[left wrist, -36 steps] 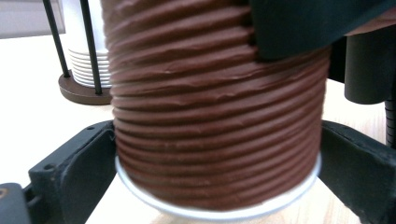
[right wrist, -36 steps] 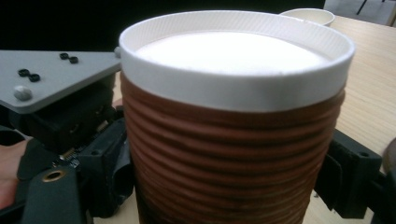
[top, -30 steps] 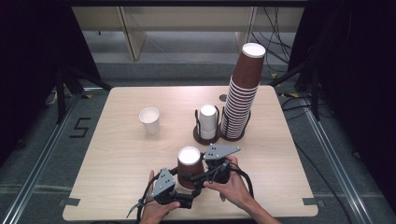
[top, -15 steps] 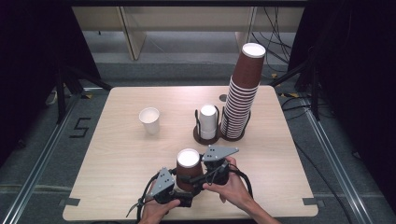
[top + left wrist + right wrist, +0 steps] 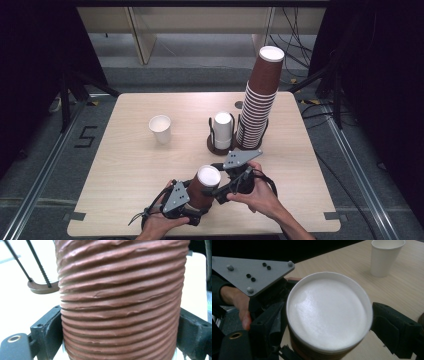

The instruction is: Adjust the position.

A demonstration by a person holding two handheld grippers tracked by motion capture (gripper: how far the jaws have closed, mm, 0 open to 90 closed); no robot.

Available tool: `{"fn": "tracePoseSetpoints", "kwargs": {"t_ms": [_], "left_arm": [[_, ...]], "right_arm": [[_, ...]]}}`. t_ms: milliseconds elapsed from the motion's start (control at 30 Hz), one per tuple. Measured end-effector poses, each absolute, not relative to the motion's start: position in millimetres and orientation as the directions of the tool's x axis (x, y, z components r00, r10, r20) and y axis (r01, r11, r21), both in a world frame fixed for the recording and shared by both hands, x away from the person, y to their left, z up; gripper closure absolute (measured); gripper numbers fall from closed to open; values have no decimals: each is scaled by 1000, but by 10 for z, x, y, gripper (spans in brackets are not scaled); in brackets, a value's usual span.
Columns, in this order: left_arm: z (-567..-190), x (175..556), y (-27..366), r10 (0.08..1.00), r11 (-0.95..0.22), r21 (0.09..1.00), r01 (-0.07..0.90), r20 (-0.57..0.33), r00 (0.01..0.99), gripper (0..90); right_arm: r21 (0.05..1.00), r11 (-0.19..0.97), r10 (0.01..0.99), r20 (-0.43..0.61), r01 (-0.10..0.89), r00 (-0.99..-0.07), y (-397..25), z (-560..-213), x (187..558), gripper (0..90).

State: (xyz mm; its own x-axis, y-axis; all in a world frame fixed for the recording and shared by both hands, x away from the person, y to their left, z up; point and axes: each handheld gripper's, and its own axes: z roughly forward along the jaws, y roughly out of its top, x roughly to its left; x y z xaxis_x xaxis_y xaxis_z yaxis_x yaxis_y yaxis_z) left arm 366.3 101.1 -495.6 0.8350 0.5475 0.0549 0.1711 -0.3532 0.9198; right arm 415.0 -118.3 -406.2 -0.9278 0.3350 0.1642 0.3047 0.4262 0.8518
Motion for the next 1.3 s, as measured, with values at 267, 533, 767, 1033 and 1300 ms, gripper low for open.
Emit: {"fn": "tracePoseSetpoints", "kwargs": {"t_ms": [267, 533, 767, 1033, 1300], "left_arm": [[-4954, 3651, 1008, 486, -491, 859, 145, 132, 864, 97], [-4945, 3599, 948, 435, -555, 825, 106, 179, 883, 97], [-4933, 3601, 956, 410, -557, 825, 92, 178, 894, 93], [-4943, 3614, 1003, 449, -449, 889, 90, 138, 883, 34], [-4984, 3637, 1097, 487, -262, 962, 74, 66, 871, 34]], "right_arm": [[799, 526, 292, 152, 291, -944, -1256, -4054, 4139, 157], [757, 591, 252, 156, 279, -955, -1176, -4117, 4104, 165], [743, 611, 217, 172, 272, -961, -1146, -4148, 4100, 224], [768, 572, 220, 193, 287, -956, -1220, -4089, 4135, 232], [812, 489, 243, 223, 317, -944, -1348, -4023, 4176, 233]]}}
